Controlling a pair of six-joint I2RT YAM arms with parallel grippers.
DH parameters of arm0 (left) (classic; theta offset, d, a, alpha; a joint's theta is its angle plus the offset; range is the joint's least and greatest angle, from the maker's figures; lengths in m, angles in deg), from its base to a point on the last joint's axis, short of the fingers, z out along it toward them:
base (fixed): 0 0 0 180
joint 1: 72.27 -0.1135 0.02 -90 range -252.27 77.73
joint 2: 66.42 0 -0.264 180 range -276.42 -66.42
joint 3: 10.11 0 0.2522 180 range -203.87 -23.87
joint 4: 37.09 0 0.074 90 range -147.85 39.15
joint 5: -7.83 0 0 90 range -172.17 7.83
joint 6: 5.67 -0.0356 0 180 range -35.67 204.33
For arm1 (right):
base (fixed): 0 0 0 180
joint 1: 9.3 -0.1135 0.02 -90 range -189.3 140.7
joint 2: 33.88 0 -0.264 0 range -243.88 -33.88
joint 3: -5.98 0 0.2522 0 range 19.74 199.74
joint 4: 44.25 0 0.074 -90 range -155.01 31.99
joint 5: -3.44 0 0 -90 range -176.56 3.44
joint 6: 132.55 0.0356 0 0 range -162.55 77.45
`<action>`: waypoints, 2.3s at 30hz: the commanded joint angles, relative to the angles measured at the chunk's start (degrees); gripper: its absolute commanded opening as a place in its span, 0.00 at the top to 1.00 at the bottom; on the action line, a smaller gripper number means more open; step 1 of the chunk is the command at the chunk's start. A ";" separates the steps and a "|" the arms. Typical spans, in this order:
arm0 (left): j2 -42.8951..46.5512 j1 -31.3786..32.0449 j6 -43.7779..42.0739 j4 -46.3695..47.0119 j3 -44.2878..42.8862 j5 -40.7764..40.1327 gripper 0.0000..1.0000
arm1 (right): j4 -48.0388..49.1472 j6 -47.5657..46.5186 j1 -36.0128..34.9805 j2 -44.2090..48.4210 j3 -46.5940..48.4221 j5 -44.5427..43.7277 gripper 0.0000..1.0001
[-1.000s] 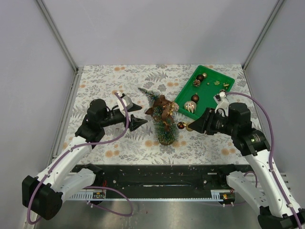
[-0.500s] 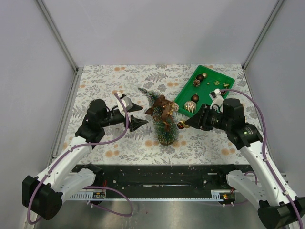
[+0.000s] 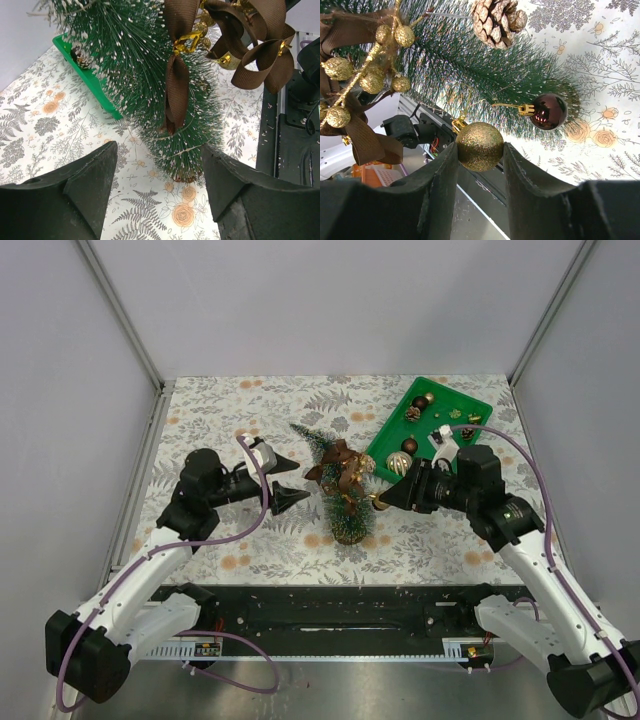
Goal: Decorate the small christmas tree
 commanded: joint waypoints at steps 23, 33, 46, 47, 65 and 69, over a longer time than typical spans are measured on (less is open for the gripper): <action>1.62 -0.19 -0.38 4.37 0.85 1.63 0.31 | 6.94 1.79 -5.16 -2.33 -0.70 -3.20 0.87; 2.24 -0.19 0.15 4.63 1.20 1.81 0.32 | 7.91 2.23 -7.01 -3.13 -1.41 -5.22 0.87; 2.59 -0.19 1.11 4.90 1.73 1.81 0.33 | 6.06 0.92 -7.54 -2.07 -2.81 -9.09 0.88; 2.59 -0.10 1.20 4.90 1.82 1.81 0.33 | 5.89 0.74 -7.62 -2.16 -2.55 -9.35 0.88; 3.29 -0.19 2.35 5.51 2.26 2.16 0.34 | -0.08 -6.99 -7.71 -5.85 6.59 -18.31 0.89; 3.20 -0.19 2.52 5.60 1.99 2.25 0.35 | -2.72 -9.36 -7.71 -6.38 7.82 -21.39 0.89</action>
